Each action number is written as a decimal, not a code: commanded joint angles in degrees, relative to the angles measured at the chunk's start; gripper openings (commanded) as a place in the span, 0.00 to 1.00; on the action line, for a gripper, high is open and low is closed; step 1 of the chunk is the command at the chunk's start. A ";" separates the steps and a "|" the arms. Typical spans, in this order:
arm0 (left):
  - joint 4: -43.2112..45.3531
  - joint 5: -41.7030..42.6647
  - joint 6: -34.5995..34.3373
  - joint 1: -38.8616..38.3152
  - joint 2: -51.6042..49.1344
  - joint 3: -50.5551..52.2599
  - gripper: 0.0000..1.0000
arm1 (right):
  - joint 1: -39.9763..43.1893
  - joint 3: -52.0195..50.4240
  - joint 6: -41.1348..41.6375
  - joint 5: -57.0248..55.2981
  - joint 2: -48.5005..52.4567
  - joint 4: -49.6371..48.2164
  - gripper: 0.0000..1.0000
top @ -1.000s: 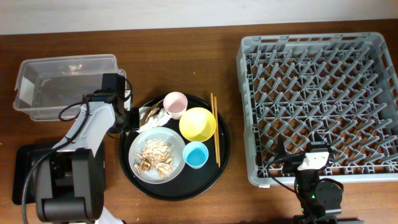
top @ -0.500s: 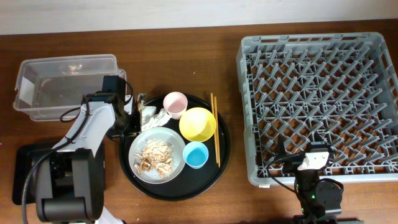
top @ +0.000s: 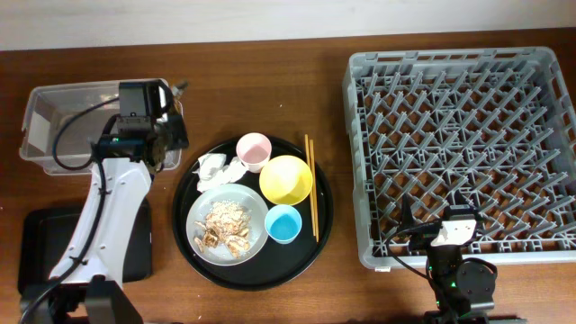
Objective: Sort waste into correct bins and load items into the dishwasher rack
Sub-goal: 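Grasp the gold wrapper and carry it into the clear plastic bin, then release the wrapper in the clear bin with the left gripper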
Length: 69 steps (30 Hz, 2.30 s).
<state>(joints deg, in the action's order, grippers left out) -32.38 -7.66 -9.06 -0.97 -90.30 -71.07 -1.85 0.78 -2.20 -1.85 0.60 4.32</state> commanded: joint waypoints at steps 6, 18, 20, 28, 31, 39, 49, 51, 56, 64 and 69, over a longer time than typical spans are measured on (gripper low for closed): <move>18.93 3.80 -21.57 12.92 -2.80 -0.61 0.01 | 0.37 -0.46 -0.37 -0.26 -0.35 0.24 0.99; 19.71 5.01 -21.07 14.53 -6.88 -0.61 0.52 | 0.37 -0.46 -0.37 -0.26 -0.35 0.24 0.99; 19.69 7.48 -21.07 14.53 -4.00 -0.61 0.52 | 0.37 -0.46 -0.37 -0.26 -0.35 0.24 0.98; -9.46 40.48 -5.44 11.63 4.39 -0.59 0.59 | 0.37 -0.46 -0.37 -0.26 -0.35 0.24 0.99; -12.35 34.34 -4.11 5.68 4.39 -0.55 0.59 | 0.37 -0.46 -0.39 -0.26 -0.35 0.24 0.99; -15.91 6.51 -9.55 -6.54 -6.82 -0.28 0.57 | 0.37 -0.46 -0.37 -0.26 -0.35 0.24 0.99; -13.60 12.39 -3.87 -6.54 -15.78 -0.26 0.52 | 0.37 -0.46 -0.37 -0.26 -0.35 0.24 0.99; -12.17 12.39 -1.27 -6.54 -15.78 -0.22 0.52 | 0.37 -0.46 -0.37 -0.26 -0.35 0.24 0.99; -11.58 12.39 -1.29 -6.54 -19.08 -0.20 0.52 | 0.37 -0.46 -0.37 -0.26 -0.35 0.24 0.99; -17.92 12.39 -1.33 -6.49 -14.60 -5.97 0.09 | 0.37 -0.46 -0.37 -0.26 -0.35 0.24 0.99; -21.09 12.39 -2.23 -6.19 -5.81 -6.14 0.02 | 0.37 -0.46 -0.37 -0.26 -0.35 0.24 0.99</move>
<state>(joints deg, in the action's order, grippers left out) -53.15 4.12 -10.50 -7.38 -99.39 -76.05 -1.85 0.78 -2.22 -1.85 0.69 4.32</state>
